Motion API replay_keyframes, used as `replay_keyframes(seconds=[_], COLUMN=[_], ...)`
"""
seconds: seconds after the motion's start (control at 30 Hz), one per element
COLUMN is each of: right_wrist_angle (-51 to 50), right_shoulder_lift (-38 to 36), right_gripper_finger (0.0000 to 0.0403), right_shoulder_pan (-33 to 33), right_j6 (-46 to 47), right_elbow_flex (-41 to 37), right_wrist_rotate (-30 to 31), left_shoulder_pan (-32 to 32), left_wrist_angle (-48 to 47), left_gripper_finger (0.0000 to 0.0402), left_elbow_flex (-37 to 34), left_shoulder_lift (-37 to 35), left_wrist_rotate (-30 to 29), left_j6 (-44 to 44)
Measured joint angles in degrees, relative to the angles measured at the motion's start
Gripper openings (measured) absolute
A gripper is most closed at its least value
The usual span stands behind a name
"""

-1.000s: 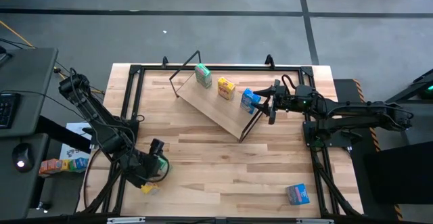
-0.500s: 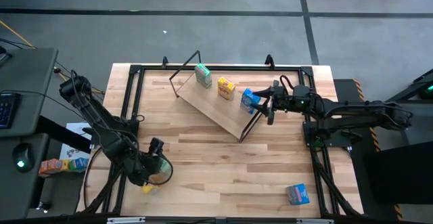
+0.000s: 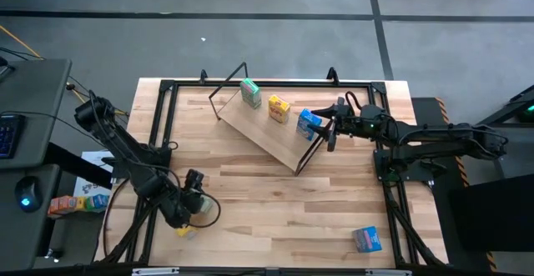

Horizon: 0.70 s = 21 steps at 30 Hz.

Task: Stack cereal on shelf
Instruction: Put the green cereal box on the shelf aligned with the other green cereal box

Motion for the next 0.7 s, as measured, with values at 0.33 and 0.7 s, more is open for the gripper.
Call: replay_keyframes(seconds=[0.33,0.7], right_wrist_angle=[0.0,0.0], right_shoulder_lift=[0.0,0.0], right_gripper_finger=[0.024,0.024], right_shoulder_pan=[0.0,0.0], right_j6=[0.0,-0.5], right_elbow_flex=[0.0,0.0], right_wrist_rotate=[-0.2,-0.2], left_shoulder_pan=[2.7,14.1], left_wrist_angle=[-0.1,-6.6], left_gripper_finger=[0.0149,0.0121], left_elbow_flex=[0.0,8.5], left_shoulder_lift=[-0.8,-5.9], left_wrist_rotate=[1.3,-16.7], left_j6=[7.5,29.2])
